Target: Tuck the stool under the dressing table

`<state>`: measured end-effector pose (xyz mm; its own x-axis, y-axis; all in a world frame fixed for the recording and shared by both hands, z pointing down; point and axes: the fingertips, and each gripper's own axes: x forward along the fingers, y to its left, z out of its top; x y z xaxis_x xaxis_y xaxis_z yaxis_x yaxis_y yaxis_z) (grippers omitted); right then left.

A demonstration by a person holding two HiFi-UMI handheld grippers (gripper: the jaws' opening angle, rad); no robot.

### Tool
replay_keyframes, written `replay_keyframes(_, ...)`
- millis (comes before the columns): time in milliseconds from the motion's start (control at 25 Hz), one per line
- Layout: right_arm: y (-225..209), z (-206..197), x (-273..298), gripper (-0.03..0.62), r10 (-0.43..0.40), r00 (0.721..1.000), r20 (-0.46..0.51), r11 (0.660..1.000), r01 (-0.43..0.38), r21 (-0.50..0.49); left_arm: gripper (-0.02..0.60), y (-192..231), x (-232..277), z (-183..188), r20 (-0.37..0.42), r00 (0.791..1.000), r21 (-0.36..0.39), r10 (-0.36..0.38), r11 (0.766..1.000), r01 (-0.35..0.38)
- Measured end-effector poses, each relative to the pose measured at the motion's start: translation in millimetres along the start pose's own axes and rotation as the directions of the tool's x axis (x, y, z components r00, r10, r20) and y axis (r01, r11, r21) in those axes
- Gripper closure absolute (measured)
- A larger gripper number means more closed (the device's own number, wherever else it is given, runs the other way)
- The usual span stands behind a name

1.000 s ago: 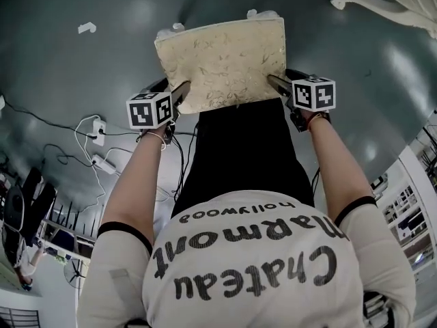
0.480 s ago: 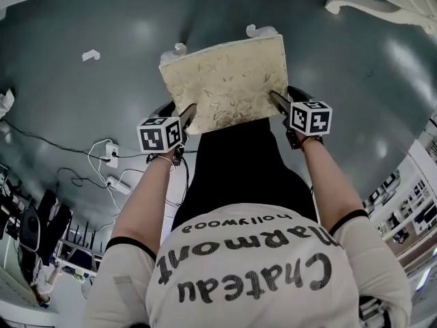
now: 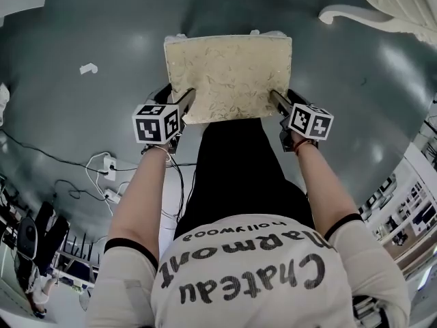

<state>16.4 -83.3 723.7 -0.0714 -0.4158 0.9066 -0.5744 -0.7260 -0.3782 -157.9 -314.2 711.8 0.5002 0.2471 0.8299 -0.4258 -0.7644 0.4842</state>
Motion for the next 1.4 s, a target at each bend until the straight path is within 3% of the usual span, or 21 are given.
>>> replay_keyframes(320,-19.8,64.2,2.9,0.319,-0.034,0.993,0.113,0.995,0.023,0.096,0.301,-8.8,28.3,80.7,0.104,0.995,0.075,-0.005,0.997,-0.002)
replay_keyframes(640,-34.1,107.5,10.4,0.318,-0.018,0.987,0.159,0.988,-0.007,0.155,0.301,-11.1,52.8,134.2,0.133,0.991,0.113,-0.002,0.994,-0.013)
replay_keyframes(1040,-31.1,155.0,3.5,0.318,-0.022,0.962,0.272,0.976,-0.038,0.213,0.302,-12.4,56.9,199.4,0.254,0.967,0.153,-0.011,0.988,-0.029)
replay_keyframes(1240,-40.0,204.9,16.8,0.318,-0.046,0.942,0.332,0.947,-0.064,0.313,0.302,-5.8,82.4,259.9,0.287,0.957,0.135,0.036,0.988,-0.078)
replay_keyframes(1400,-29.6,218.3,22.2,0.321,-0.053,0.933,0.357,0.929,-0.085,0.36,0.305,4.6,85.4,295.2,0.321,0.944,0.13,0.072,0.984,-0.119)
